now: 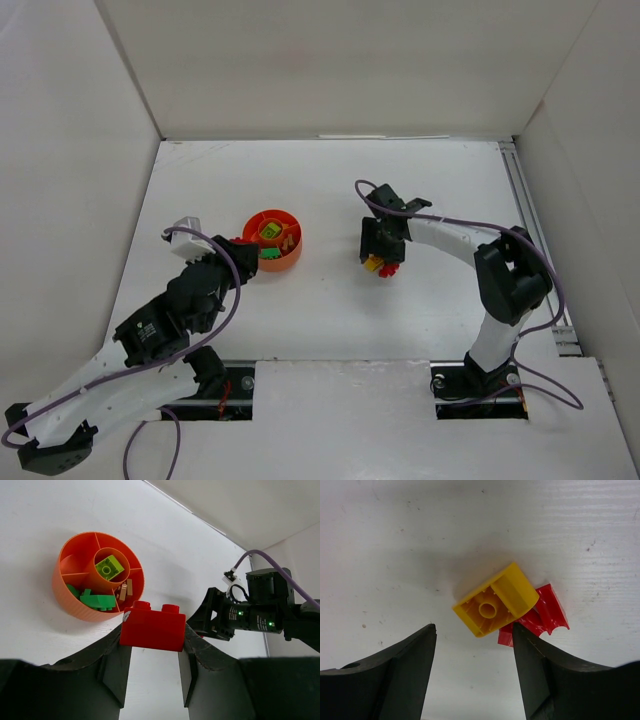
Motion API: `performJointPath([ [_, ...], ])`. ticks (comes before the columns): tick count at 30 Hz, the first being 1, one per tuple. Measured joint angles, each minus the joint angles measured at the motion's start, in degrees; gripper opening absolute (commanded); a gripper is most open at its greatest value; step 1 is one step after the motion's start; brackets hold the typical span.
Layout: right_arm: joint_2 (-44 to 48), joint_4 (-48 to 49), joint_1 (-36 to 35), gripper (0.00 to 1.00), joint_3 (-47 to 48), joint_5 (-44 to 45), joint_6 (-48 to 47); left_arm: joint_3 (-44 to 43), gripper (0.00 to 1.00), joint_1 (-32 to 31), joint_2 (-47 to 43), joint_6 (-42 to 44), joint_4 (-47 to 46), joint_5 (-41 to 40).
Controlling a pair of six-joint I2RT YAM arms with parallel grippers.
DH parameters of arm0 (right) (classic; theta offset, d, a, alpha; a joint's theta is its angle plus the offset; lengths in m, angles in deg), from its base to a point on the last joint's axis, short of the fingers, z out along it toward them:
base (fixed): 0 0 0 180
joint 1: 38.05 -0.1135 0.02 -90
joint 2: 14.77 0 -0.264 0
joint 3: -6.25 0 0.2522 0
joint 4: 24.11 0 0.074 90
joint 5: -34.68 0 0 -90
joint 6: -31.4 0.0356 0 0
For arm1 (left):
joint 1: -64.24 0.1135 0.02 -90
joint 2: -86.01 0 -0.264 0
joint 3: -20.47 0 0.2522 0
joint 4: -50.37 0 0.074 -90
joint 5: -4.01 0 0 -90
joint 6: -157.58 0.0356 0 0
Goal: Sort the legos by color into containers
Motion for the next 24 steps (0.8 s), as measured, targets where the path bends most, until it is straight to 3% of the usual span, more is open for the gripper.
performJointPath([
  [11, -3.56, 1.42, 1.22, 0.62, 2.69, 0.96, -0.04, 0.46, 0.15, 0.0, -0.35, 0.11, -0.33, 0.07],
  [14, -5.22, 1.31, 1.57, 0.57, 3.48, 1.73, -0.17, 0.63, 0.15, 0.0, -0.33, 0.33, -0.37, 0.0],
  [17, -5.57, 1.29, 1.81, 0.47, 3.48, 1.81, -0.24, 0.66, 0.15, 0.0, -0.24, 0.5, -0.39, -0.02],
  [21, -5.57, 1.33, 1.68, 0.26, 4.02, 2.91, -0.68, 0.66, 0.15, 0.0, -0.2, 0.87, -0.39, -0.02],
  [24, -5.49, 2.69, 0.98, 0.2, 5.4, 4.13, -3.1, 0.66, 0.15, 0.0, -0.2, 0.9, -0.39, -0.07],
])
